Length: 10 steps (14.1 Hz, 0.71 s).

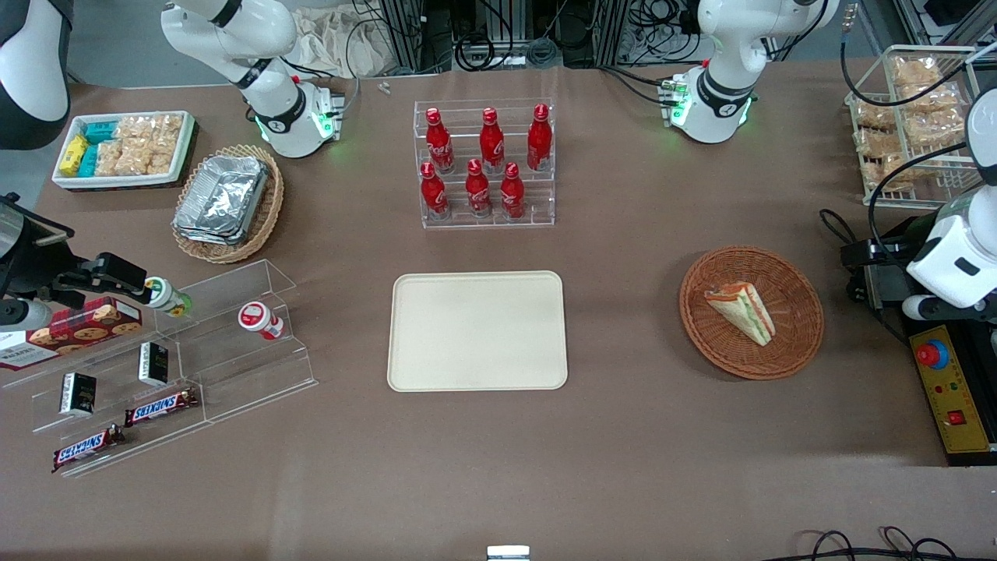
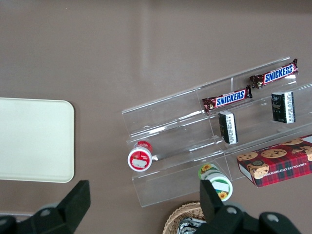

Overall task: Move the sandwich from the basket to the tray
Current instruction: 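Move the left gripper over the sandwich in the wicker basket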

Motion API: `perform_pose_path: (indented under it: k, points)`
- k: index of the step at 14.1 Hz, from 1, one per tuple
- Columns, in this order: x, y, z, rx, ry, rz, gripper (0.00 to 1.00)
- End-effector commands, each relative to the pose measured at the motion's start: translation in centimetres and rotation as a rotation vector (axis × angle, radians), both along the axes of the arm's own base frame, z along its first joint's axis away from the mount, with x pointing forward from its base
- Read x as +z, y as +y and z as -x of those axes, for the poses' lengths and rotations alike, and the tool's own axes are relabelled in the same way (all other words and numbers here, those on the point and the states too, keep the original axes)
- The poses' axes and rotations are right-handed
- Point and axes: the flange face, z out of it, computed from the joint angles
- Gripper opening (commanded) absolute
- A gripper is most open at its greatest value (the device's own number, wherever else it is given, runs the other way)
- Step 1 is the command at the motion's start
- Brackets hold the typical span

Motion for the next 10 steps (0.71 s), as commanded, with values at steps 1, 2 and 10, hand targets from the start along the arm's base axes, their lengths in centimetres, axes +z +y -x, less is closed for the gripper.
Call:
perform_pose_path:
  k: [1, 2, 10]
  points:
    - [0.8, -0.2, 0.2, 0.007, -0.025, 0.014, 1.00]
    - [0.8, -0.2, 0.1, 0.008, -0.027, 0.015, 1.00]
    - [-6.8, -1.1, 5.2, 0.105, -0.051, 0.056, 1.00]
